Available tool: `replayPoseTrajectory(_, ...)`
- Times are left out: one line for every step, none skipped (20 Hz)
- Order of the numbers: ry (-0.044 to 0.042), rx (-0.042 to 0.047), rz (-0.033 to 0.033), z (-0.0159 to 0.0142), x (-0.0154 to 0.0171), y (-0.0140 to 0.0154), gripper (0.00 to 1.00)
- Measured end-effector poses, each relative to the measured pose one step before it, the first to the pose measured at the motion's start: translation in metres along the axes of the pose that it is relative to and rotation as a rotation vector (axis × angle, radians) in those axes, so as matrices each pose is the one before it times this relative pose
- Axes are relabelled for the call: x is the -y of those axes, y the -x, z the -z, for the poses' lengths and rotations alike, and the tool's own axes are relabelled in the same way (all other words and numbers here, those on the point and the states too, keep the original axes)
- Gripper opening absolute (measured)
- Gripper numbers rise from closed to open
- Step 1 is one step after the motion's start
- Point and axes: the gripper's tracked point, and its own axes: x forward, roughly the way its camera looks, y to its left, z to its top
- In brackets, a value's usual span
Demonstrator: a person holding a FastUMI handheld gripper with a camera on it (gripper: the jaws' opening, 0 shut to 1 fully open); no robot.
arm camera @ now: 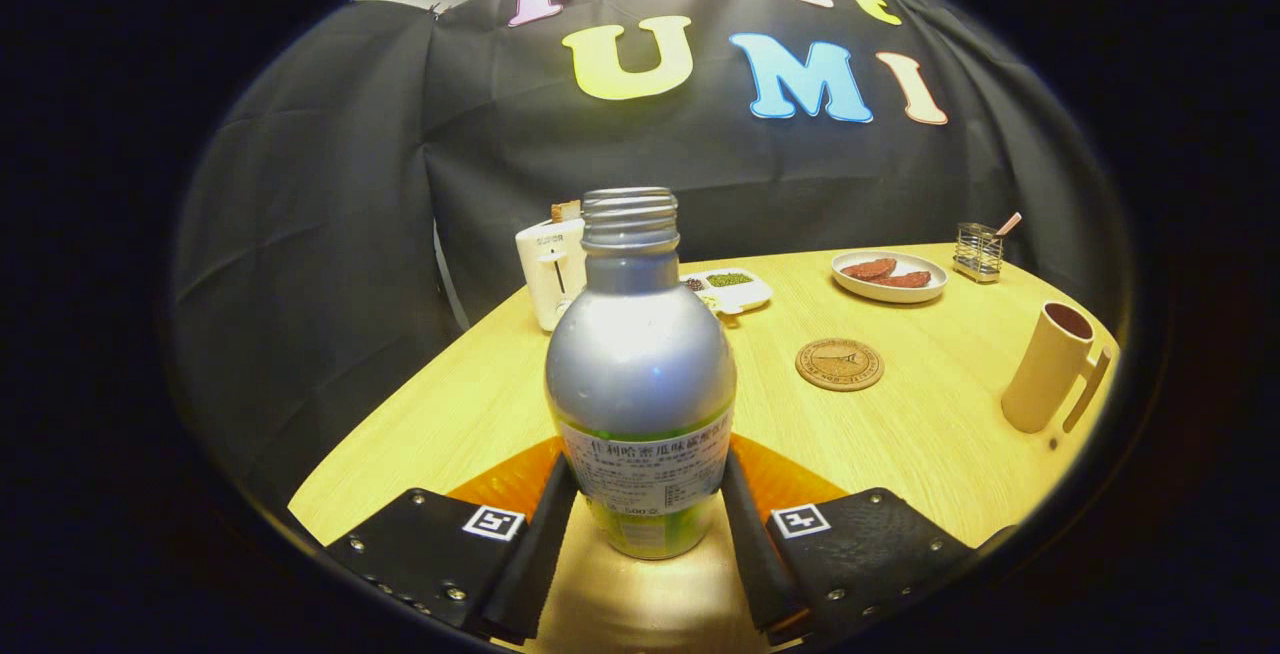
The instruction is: Take the bottle from table, then pour the juice into the cup, finally place the bottle on the coaster
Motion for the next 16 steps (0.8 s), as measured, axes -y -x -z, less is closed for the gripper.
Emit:
replayPoseTrajectory(-0.00869, -0.00293, -0.0042, -0.00388, 0.00078, -0.0021, 0.75)
replayPoseTrajectory(-0.01886, 0.00201, -0.01076, -0.0073, -0.00116, 0.0039, 0.75)
replayPoseTrajectory(-0.02266, 0.01276, -0.00387, -0.00788, 0.00125, -0.00259, 0.75)
replayPoseTrajectory(-0.03017, 0.0143, -0.0046, -0.00846, 0.00155, 0.00068, 0.75)
replayPoseTrajectory(-0.03648, 0.00888, -0.00418, -0.00538, 0.00204, -0.00001, 0.75)
replayPoseTrajectory(-0.03354, 0.01332, -0.00075, -0.0069, 0.00154, 0.00034, 0.75)
replayPoseTrajectory(-0.02516, 0.00754, 0.00378, -0.00635, 0.00306, 0.00104, 0.75)
replayPoseTrajectory(-0.02392, 0.00396, 0.00186, -0.00551, 0.00401, 0.00011, 0.75)
replayPoseTrajectory(-0.02437, 0.00602, 0.00329, -0.00348, 0.00396, 0.00035, 0.75)
replayPoseTrajectory(-0.02542, 0.00634, 0.00044, -0.0052, 0.00478, 0.00084, 0.75)
replayPoseTrajectory(-0.02593, 0.00668, 0.00325, -0.00366, 0.00518, 0.001, 0.75)
replayPoseTrajectory(-0.02652, 0.00422, 0.00363, -0.00458, 0.00566, 0.00057, 0.75)
replayPoseTrajectory(-0.02784, 0.00642, 0.00447, -0.00426, 0.00702, 0.00158, 0.75)
replayPoseTrajectory(-0.02873, 0.01122, 0.00349, -0.0062, 0.00575, 0.00055, 0.75)
replayPoseTrajectory(-0.02828, 0.00977, 0.00292, -0.00548, 0.00654, 0.00038, 0.75)
replayPoseTrajectory(-0.02651, 0.00823, 0.00608, -0.00688, 0.00644, 0.00107, 0.75)
